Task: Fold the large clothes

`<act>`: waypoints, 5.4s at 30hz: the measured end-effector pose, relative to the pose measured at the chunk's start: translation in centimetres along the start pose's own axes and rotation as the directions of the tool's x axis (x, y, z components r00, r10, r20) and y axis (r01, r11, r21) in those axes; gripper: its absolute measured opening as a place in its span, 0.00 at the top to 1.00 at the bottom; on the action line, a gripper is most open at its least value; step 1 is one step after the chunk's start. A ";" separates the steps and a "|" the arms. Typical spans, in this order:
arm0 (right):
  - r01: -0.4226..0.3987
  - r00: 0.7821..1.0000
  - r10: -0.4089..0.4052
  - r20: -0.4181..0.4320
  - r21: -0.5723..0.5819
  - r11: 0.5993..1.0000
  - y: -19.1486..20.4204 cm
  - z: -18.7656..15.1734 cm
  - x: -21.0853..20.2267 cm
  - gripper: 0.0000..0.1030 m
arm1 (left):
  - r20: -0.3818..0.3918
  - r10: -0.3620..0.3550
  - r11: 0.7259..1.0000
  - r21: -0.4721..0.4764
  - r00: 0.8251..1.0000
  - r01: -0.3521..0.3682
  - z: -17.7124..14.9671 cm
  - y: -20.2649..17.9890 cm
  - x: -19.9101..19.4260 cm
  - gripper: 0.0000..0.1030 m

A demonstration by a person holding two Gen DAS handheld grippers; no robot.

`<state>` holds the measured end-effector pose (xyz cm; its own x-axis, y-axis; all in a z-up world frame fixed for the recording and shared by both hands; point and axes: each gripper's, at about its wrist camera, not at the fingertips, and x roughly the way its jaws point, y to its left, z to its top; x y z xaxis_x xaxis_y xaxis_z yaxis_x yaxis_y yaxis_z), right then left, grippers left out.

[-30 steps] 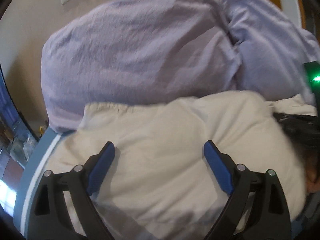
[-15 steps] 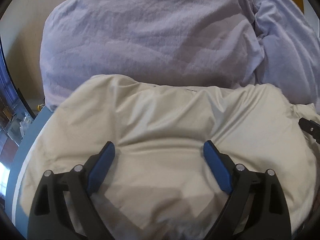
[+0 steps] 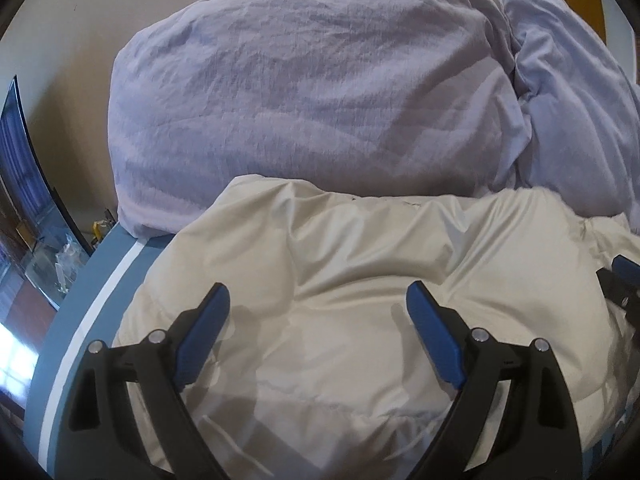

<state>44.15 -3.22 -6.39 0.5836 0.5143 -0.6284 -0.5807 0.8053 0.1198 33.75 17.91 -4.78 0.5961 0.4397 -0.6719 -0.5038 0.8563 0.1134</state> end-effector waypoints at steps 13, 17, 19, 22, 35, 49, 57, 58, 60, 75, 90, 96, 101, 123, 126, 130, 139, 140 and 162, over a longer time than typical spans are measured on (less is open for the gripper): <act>0.103 0.994 -0.102 -0.028 0.053 0.993 -3.1 0.6 0.2 0.36 | -0.001 -0.001 0.999 -0.042 1.000 0.001 0.1 1.7 -0.1 0.13; 0.208 0.977 -0.211 0.015 0.107 0.972 -6.7 0.8 -1.9 0.31 | 0.017 0.012 0.998 -0.058 1.000 -0.011 0.3 2.4 -0.7 0.13; 0.285 0.958 -0.288 0.005 0.131 0.950 -9.1 0.7 -2.1 0.31 | 0.015 0.025 0.998 -0.063 1.000 -0.024 0.4 2.6 -0.5 0.13; 0.343 0.939 -0.343 -0.028 0.145 0.928 -11.5 0.0 -1.4 0.31 | 0.002 0.048 0.997 -0.069 0.999 -0.047 0.4 2.7 0.3 0.13; 0.348 0.938 -0.345 -0.045 0.141 0.927 -12.8 -1.7 1.8 0.27 | -0.041 0.110 0.992 -0.055 0.993 -0.113 -0.7 3.0 4.0 0.09; 0.339 0.940 -0.332 -0.071 0.150 0.929 -13.2 -1.8 2.7 0.25 | -0.041 0.097 0.994 -0.050 0.994 -0.099 -1.1 2.7 5.6 0.08; 0.341 0.940 -0.332 -0.080 0.148 0.929 -13.2 -1.9 2.8 0.25 | -0.052 0.090 0.994 -0.051 0.995 -0.092 -1.3 2.7 5.9 0.08; 0.340 0.940 -0.332 -0.080 0.148 0.929 -13.2 -1.9 2.8 0.25 | -0.053 0.089 0.994 -0.052 0.995 -0.091 -1.3 2.7 5.9 0.08; 0.342 0.939 -0.333 -0.081 0.146 0.928 -13.3 -1.9 2.9 0.25 | -0.056 0.087 0.995 -0.052 0.995 -0.090 -1.2 2.8 6.0 0.08; 0.144 0.990 -0.144 -0.013 0.178 0.974 -7.9 0.0 -0.9 0.25 | 0.023 -0.101 0.995 -0.008 0.995 0.101 1.0 -3.2 -1.7 0.10; 0.176 0.980 -0.170 -0.102 0.053 0.983 -3.9 -1.0 3.7 0.22 | -0.064 -0.086 0.996 0.024 0.994 0.088 -0.4 -8.8 2.8 0.06; 0.190 0.977 -0.184 -0.103 0.052 0.980 -3.9 -1.2 4.7 0.20 | -0.045 -0.079 0.997 0.015 0.996 0.080 -0.5 -9.1 4.2 0.05; 0.159 0.982 -0.150 -0.112 0.080 0.984 -4.7 -1.6 3.0 0.20 | -0.061 -0.116 0.993 -0.006 0.991 0.115 -0.7 -8.4 3.2 0.06; 0.193 0.977 -0.099 -0.191 0.577 0.793 -20.3 -10.7 -8.8 0.19 | -0.194 -0.022 0.959 -0.283 0.981 -0.034 -6.9 10.8 -5.2 0.06; 0.175 0.979 -0.079 -0.186 0.586 0.791 -20.4 -10.9 -8.5 0.20 | -0.218 -0.049 0.947 -0.320 0.975 -0.024 -7.3 11.0 -4.1 0.06; 0.144 0.983 -0.045 -0.176 0.600 0.787 -20.5 -11.1 -8.6 0.24 | -0.232 -0.082 0.931 -0.365 0.969 -0.009 -7.4 10.9 -2.8 0.07; 0.100 0.989 -0.009 -0.149 0.620 0.779 -20.4 -10.7 -7.4 0.35 | -0.197 -0.112 0.911 -0.412 0.974 0.022 -6.7 10.5 -1.2 0.14; 0.095 0.990 -0.006 -0.144 0.622 0.777 -20.4 -10.8 -7.4 0.36 | -0.192 -0.120 0.906 -0.423 0.974 0.029 -6.7 10.5 -1.1 0.18; -0.054 0.990 0.114 -0.078 0.543 0.838 -15.7 -13.5 -13.2 0.73 | -0.070 -0.270 0.821 -0.537 0.960 0.192 -10.1 16.4 -7.8 0.76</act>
<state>37.95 -26.60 -10.34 0.4676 0.5782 -0.6685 -0.2096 0.8073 0.5517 14.47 25.81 -5.09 0.6650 0.1721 -0.7268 -0.6351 0.6423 -0.4291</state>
